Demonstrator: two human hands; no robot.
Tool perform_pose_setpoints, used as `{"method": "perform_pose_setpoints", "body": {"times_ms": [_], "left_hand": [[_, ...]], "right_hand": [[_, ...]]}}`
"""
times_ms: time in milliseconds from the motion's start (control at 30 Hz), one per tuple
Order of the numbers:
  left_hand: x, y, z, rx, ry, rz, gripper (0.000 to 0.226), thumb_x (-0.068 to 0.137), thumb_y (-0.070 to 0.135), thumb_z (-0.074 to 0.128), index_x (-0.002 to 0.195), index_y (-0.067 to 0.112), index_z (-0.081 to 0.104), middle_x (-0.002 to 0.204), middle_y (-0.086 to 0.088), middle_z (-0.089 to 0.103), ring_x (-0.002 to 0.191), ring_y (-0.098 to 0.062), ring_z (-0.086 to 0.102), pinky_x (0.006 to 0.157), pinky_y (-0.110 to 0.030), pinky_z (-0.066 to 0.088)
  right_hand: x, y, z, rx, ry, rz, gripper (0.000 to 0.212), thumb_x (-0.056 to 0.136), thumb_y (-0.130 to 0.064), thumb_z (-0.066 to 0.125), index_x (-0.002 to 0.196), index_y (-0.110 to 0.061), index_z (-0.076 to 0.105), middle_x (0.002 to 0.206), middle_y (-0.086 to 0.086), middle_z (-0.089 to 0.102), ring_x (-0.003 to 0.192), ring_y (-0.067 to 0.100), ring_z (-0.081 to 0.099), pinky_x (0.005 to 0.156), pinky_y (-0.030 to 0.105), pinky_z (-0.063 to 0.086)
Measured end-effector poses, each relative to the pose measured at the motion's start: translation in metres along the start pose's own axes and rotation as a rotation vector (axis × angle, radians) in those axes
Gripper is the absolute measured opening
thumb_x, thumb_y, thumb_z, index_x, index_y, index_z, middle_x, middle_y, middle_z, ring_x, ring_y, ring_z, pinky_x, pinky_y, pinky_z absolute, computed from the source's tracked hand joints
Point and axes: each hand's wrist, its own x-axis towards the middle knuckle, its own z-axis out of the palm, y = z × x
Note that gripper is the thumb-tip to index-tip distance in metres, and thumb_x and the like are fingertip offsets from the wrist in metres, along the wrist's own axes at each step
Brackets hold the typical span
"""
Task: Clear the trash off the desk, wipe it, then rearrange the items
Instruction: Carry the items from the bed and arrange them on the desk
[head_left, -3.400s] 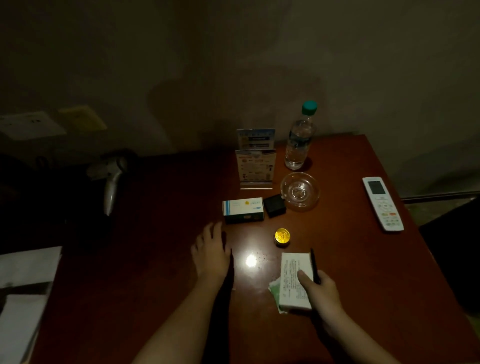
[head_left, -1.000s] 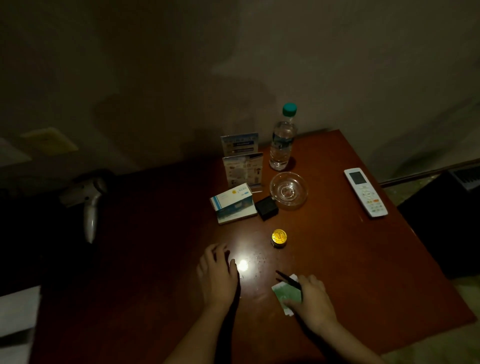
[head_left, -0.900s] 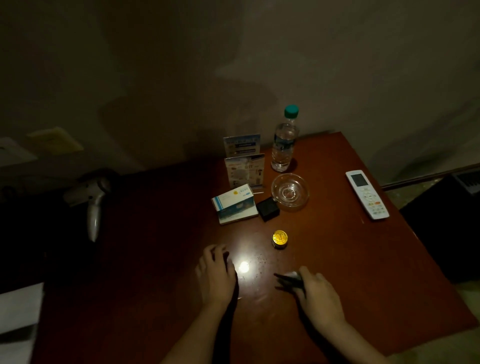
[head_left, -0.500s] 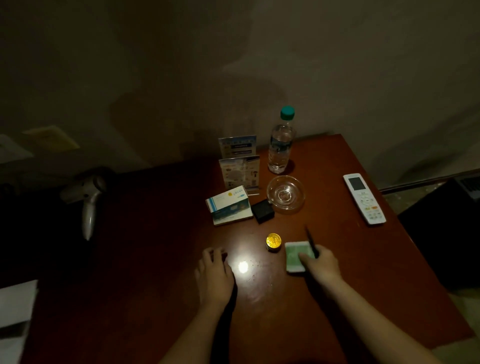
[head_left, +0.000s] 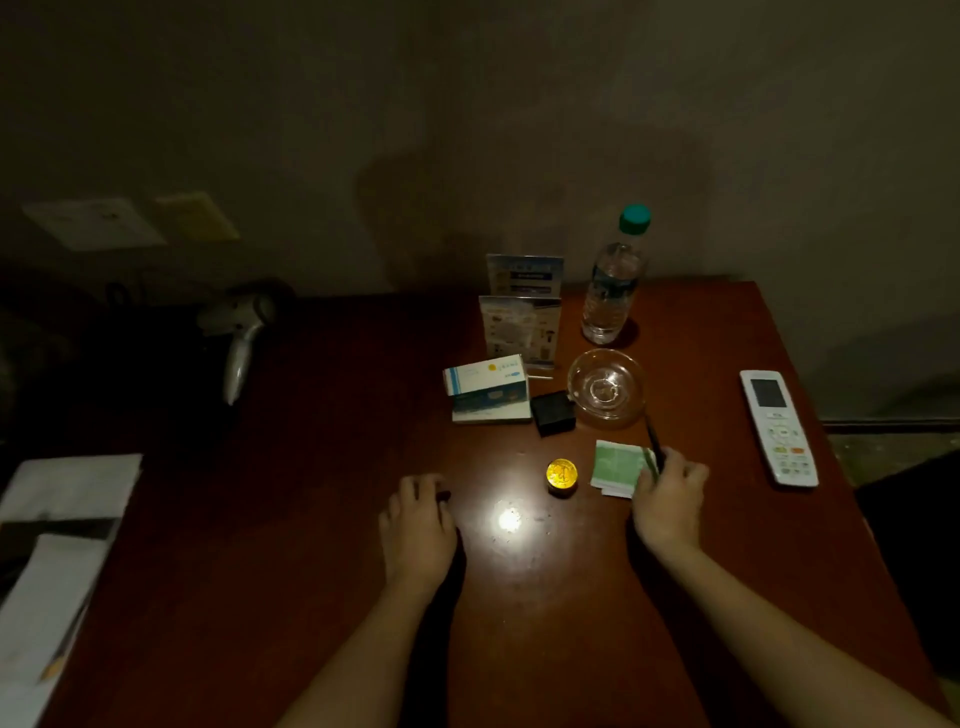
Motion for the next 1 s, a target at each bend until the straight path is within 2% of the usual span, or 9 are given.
{"method": "perform_pose_setpoints", "body": {"times_ms": [100,333,500,567,633,700,767,833,1000], "left_hand": [[-0.011,-0.003,-0.005,-0.007,0.021,-0.017,0.03,0.098,0.023,0.043,0.128,0.026,0.047,0.129,0.002,0.045,0.117,-0.017,0.047,0.099,-0.033,0.036],[-0.038,-0.04,-0.015,-0.016,0.024,-0.074,0.031,0.099,0.027,0.04,0.13,0.028,0.045,0.131,0.005,0.043,0.119,-0.015,0.046,0.101,-0.033,0.035],[-0.061,-0.107,-0.042,-0.057,0.096,-0.143,0.029,0.099,0.026,0.042,0.127,0.029,0.046,0.129,0.006,0.044,0.117,-0.013,0.047,0.1,-0.032,0.034],[-0.074,-0.146,-0.057,-0.083,0.127,-0.189,0.028,0.099,0.026,0.042,0.126,0.029,0.047,0.128,0.007,0.045,0.116,-0.012,0.047,0.1,-0.032,0.034],[-0.09,-0.191,-0.072,-0.097,0.152,-0.247,0.027,0.099,0.026,0.043,0.125,0.029,0.047,0.128,0.007,0.045,0.115,-0.013,0.048,0.099,-0.032,0.035],[-0.106,-0.24,-0.088,-0.096,0.163,-0.317,0.026,0.099,0.027,0.042,0.124,0.029,0.046,0.128,0.006,0.044,0.116,-0.015,0.048,0.097,-0.032,0.035],[-0.121,-0.285,-0.105,-0.105,0.177,-0.38,0.025,0.099,0.027,0.041,0.124,0.029,0.045,0.128,0.005,0.044,0.117,-0.016,0.047,0.097,-0.033,0.035],[-0.135,-0.326,-0.119,-0.108,0.203,-0.422,0.025,0.099,0.027,0.042,0.124,0.029,0.046,0.127,0.005,0.045,0.118,-0.016,0.047,0.098,-0.033,0.036],[-0.16,-0.411,-0.14,-0.108,0.233,-0.527,0.026,0.099,0.025,0.042,0.124,0.028,0.047,0.128,0.004,0.045,0.118,-0.017,0.047,0.098,-0.033,0.036]], "right_hand": [[-0.008,-0.002,-0.001,0.013,0.027,-0.079,0.035,0.099,-0.015,0.043,0.131,-0.001,0.045,0.126,0.022,0.039,0.109,0.039,0.049,0.091,0.05,0.046],[-0.06,-0.023,0.012,0.09,-0.127,-0.231,0.026,0.099,-0.008,0.042,0.118,0.002,0.055,0.111,0.021,0.052,0.097,0.027,0.05,0.074,0.026,0.029],[-0.123,-0.06,0.058,0.15,-0.277,-0.241,0.028,0.099,-0.012,0.044,0.122,-0.002,0.056,0.111,0.019,0.054,0.104,0.035,0.054,0.077,0.029,0.034],[-0.155,-0.081,0.083,0.196,-0.361,-0.242,0.027,0.099,-0.013,0.044,0.121,-0.004,0.056,0.106,0.016,0.057,0.098,0.032,0.057,0.073,0.029,0.036],[-0.191,-0.102,0.113,0.239,-0.462,-0.202,0.026,0.1,-0.015,0.043,0.123,-0.008,0.054,0.099,0.01,0.06,0.089,0.032,0.061,0.065,0.031,0.043],[-0.228,-0.122,0.146,0.332,-0.584,-0.092,0.026,0.1,-0.017,0.044,0.123,-0.01,0.052,0.096,0.009,0.062,0.083,0.029,0.064,0.066,0.039,0.053],[-0.262,-0.139,0.18,0.471,-0.709,0.064,0.024,0.1,-0.02,0.045,0.121,-0.011,0.051,0.089,0.014,0.06,0.069,0.028,0.059,0.07,0.048,0.053],[-0.294,-0.155,0.209,0.571,-0.807,0.19,0.022,0.1,-0.019,0.046,0.12,-0.011,0.05,0.075,0.013,0.053,0.059,0.026,0.05,0.064,0.046,0.048],[-0.364,-0.197,0.268,0.519,-1.006,0.175,0.025,0.103,-0.015,0.038,0.122,0.0,0.044,0.076,0.016,0.054,0.068,0.033,0.055,0.062,0.041,0.049]]}}
